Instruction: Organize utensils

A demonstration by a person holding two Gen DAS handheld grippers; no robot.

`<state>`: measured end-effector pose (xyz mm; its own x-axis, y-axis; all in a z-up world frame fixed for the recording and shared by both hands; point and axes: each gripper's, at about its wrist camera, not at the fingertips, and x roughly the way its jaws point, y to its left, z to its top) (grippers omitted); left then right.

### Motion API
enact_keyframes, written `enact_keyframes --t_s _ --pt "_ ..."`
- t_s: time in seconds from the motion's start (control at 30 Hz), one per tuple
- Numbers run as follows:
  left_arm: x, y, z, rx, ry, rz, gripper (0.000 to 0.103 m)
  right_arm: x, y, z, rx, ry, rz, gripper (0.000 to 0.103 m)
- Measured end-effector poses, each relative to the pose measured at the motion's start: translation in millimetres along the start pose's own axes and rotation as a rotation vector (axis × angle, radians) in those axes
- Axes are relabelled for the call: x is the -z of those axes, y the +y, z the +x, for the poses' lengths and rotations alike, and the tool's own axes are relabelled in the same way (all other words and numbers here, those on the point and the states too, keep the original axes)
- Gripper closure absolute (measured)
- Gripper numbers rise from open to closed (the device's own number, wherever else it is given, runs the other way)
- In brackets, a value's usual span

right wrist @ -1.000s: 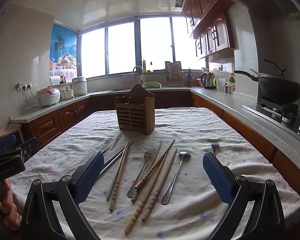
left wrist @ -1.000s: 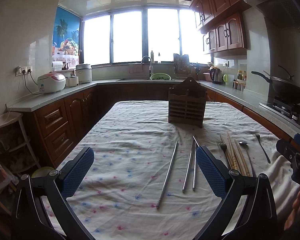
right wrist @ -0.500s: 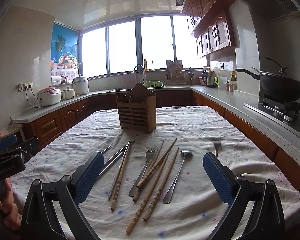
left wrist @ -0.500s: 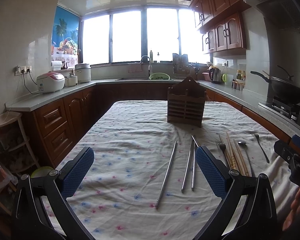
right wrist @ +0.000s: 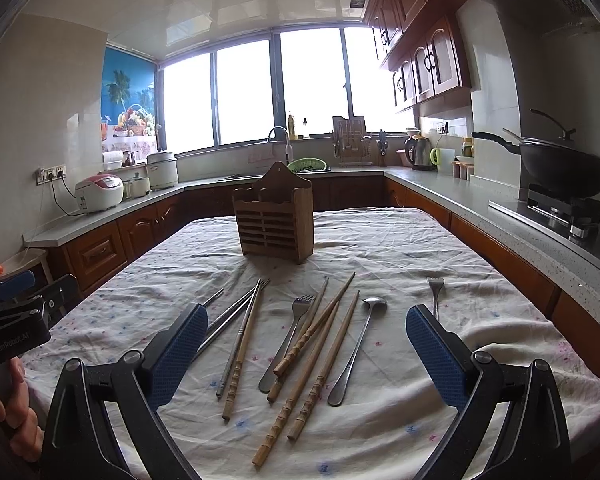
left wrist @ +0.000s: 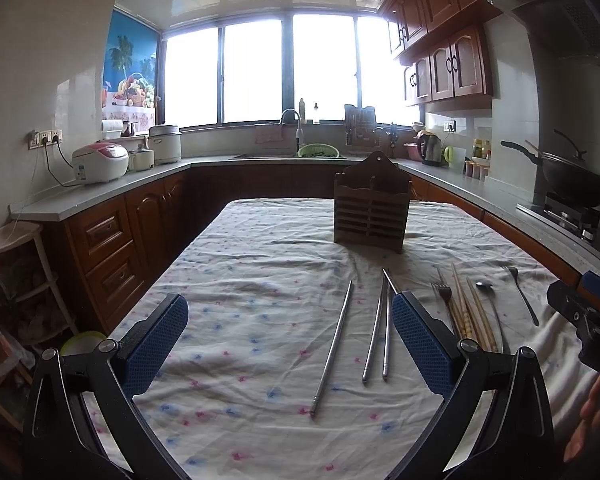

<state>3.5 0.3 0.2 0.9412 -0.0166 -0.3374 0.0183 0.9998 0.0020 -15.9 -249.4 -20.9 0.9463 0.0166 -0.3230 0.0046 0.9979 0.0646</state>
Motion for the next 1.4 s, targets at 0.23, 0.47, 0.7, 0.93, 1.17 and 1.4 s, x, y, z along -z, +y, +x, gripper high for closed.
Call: enact_keyframes --t_s 0.23,0.47,0.7,0.93,1.17,1.4 --pt "0 1 5 0.006 0.017 -0.003 0.000 0 0 3 -0.007 0.010 0.005 0.002" --pt "-6 7 33 0.038 0.114 -0.034 0.000 -6 -6 13 -0.035 0.051 0.034 0.002" --pt "-19 -1 79 0.088 0.243 0.016 0.000 -20 -15 42 -0.068 0.130 0.052 0.002" --pt "-26 -8 123 0.119 0.336 0.038 0.000 -29 -30 88 -0.086 0.239 0.098 0.003" --pt "-25 -26 173 0.176 0.456 0.111 0.001 -41 -54 142 -0.079 0.330 0.168 0.011" --pt "-24 -45 217 0.207 0.548 0.192 0.012 -45 -76 203 -0.071 0.458 0.233 0.047"
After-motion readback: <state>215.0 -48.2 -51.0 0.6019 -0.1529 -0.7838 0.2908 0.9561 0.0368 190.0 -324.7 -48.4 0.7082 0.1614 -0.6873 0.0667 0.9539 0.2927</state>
